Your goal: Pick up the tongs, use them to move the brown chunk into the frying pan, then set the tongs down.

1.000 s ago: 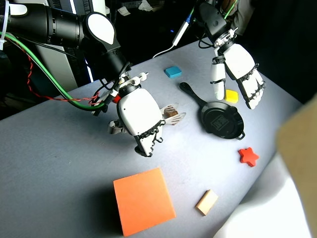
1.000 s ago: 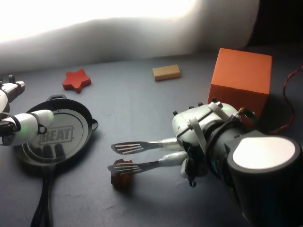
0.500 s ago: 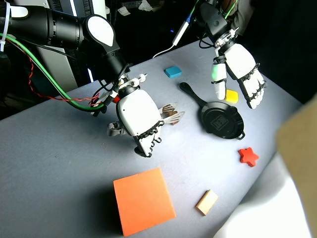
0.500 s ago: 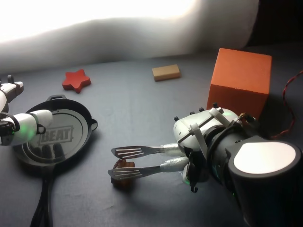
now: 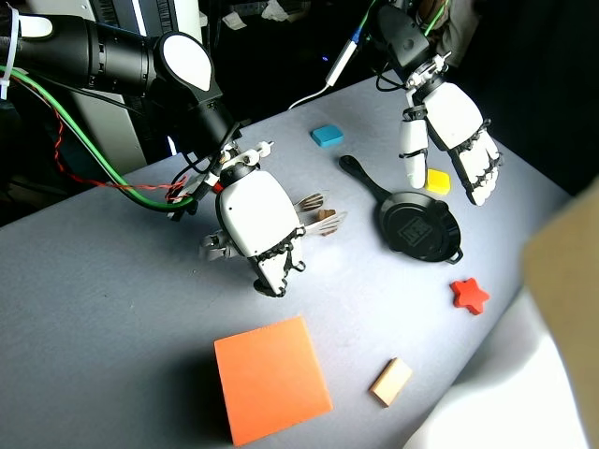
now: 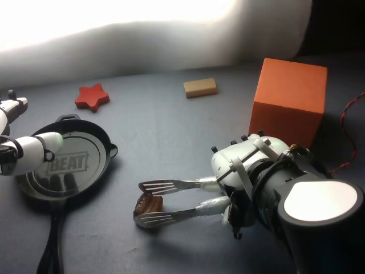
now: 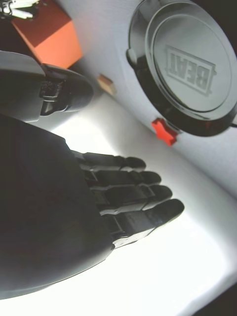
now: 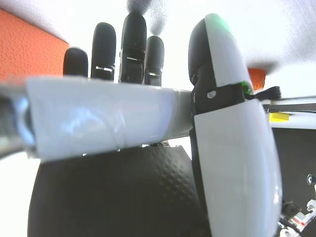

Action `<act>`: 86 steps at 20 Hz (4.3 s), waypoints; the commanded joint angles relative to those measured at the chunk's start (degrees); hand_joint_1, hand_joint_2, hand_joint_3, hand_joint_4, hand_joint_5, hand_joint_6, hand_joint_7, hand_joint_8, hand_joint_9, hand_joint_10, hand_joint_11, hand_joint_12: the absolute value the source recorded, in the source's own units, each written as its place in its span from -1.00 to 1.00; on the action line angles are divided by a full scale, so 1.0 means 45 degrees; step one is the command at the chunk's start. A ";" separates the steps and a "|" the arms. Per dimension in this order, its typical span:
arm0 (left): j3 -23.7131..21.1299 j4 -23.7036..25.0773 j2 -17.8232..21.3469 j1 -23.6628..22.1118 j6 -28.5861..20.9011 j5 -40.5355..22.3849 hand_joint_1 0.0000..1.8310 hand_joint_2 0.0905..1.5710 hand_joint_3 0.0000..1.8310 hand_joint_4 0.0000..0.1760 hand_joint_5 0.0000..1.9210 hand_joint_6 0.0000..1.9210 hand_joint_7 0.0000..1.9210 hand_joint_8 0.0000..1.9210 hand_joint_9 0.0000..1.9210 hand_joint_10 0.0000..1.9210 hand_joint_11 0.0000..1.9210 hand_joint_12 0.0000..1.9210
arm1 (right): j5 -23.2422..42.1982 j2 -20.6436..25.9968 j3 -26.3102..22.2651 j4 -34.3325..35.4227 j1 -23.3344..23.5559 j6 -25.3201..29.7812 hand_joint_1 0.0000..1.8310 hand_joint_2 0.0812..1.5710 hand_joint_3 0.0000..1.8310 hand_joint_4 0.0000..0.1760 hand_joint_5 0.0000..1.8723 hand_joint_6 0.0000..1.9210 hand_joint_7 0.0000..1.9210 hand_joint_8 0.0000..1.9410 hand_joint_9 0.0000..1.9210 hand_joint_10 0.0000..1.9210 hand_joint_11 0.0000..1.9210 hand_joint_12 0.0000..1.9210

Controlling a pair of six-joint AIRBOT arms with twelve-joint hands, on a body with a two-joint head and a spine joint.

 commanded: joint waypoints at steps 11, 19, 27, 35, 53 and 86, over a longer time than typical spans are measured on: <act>0.0013 0.0648 0.0143 -0.0095 -0.0003 -0.1070 -0.98 0.63 -1.00 -0.63 -0.88 -1.00 -0.82 -1.00 -0.83 -1.00 -1.00 -0.46 | -0.0090 -0.0347 0.0343 -0.0944 0.0084 -0.0121 0.14 0.36 -1.00 -1.00 -0.43 -0.32 -0.21 -0.61 -0.48 -0.09 -0.88 0.73; 0.0001 0.0647 0.0141 -0.0155 -0.0003 -0.1069 -0.93 0.62 -1.00 -0.73 -0.83 -0.99 -0.79 -0.99 -0.80 -0.99 -1.00 -0.42 | -0.0062 -0.0749 0.0692 -0.0967 0.0170 -0.0165 0.33 0.39 -1.00 -0.95 -0.02 0.17 0.10 -0.09 -0.04 0.02 -0.51 0.76; 0.0025 0.0639 0.0139 -0.0117 -0.0002 -0.1069 -0.96 0.63 -1.00 -0.75 -0.85 -1.00 -0.81 -1.00 -0.83 -1.00 -1.00 -0.48 | -0.0047 -0.0681 0.0705 -0.1004 0.0164 -0.0219 0.36 0.31 -1.00 -1.00 0.09 0.00 0.27 -0.35 0.12 -0.04 -0.39 0.82; 0.0044 0.0636 0.0136 -0.0097 -0.0002 -0.1069 -0.96 0.62 -1.00 -0.72 -0.85 -1.00 -0.80 -0.99 -0.81 -0.99 -1.00 -0.43 | -0.0030 -0.0614 0.0756 -0.1053 0.0253 -0.0303 0.23 0.39 -0.98 -1.00 0.04 0.07 0.36 -0.47 0.21 0.05 -0.19 0.83; 0.0039 0.0592 0.0141 -0.0132 0.0000 -0.1069 -0.95 0.63 -1.00 -0.70 -0.83 -1.00 -0.79 -1.00 -0.81 -1.00 -1.00 -0.47 | 0.0008 -0.0536 0.0757 -0.1053 0.0359 -0.0425 -0.09 0.83 -1.00 1.00 0.52 1.00 0.73 1.00 0.86 1.00 0.91 1.00; 0.1871 -0.0121 0.0278 0.1281 -0.0578 -0.1069 -0.94 0.61 -1.00 -0.69 -0.82 -0.99 -0.79 -0.99 -0.80 -0.99 -1.00 -0.42 | 0.3825 -0.3583 0.5330 -0.2753 0.1256 -0.1074 -0.26 0.82 -0.99 1.00 0.38 0.93 0.64 1.00 0.78 1.00 0.81 1.00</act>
